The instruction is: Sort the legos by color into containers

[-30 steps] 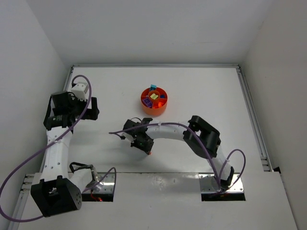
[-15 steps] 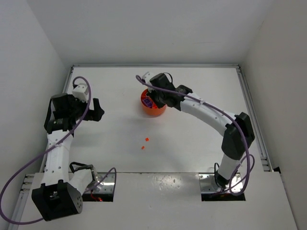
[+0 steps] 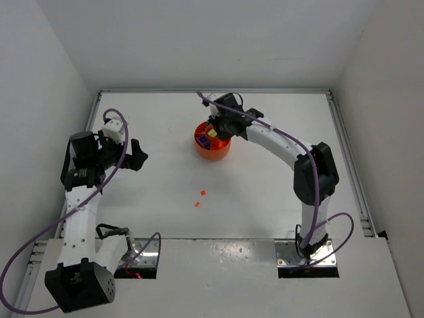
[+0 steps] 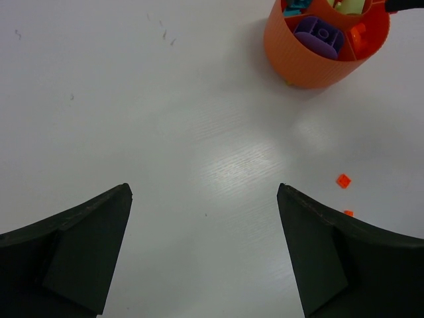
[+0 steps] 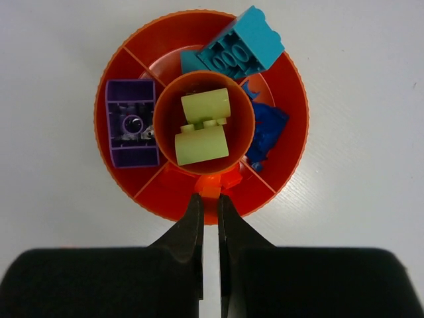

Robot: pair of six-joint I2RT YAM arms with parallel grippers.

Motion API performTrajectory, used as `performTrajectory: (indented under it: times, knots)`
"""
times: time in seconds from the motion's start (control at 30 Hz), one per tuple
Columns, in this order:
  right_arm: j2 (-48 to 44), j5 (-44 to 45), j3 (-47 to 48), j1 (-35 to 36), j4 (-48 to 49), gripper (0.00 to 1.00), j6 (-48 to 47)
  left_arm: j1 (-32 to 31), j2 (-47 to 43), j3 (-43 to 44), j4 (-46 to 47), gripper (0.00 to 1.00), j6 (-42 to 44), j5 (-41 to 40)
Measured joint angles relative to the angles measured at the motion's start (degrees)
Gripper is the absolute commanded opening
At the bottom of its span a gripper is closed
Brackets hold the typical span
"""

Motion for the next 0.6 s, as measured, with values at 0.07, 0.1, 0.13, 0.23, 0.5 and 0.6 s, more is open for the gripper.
performTrajectory:
  times: [0.07,0.1,0.13,0.23,0.5,0.6]
  knots:
    - [0.24,-0.81,0.24,-0.59,-0.09,0.03,0.26,-0.35,0.0,-0.28,-0.07,0.97,0.39,0.22]
    - [0.24,-1.27,0.28,-0.81,-0.17,0.09,0.39,-0.59,0.0,-0.33,-0.09,0.95,0.63,0.26]
    - [0.24,-1.77,0.5,-1.01,-0.33,0.11,0.5,-0.79,0.0,-0.33,-0.09,0.95,0.81,0.37]
    - [0.33,-3.39,1.11,-1.55,-0.5,0.22,0.94,-2.01,0.09,-0.33,-0.09,0.95,1.4,0.5]
    - [0.85,-6.29,1.46,-1.95,-1.68,0.26,1.07,-6.19,1.05,-0.33,-0.17,0.94,2.05,-0.79]
    - [0.98,-6.6,1.53,-1.95,-1.86,0.26,1.07,-7.72,1.44,-0.33,-0.17,0.92,2.27,-1.09]
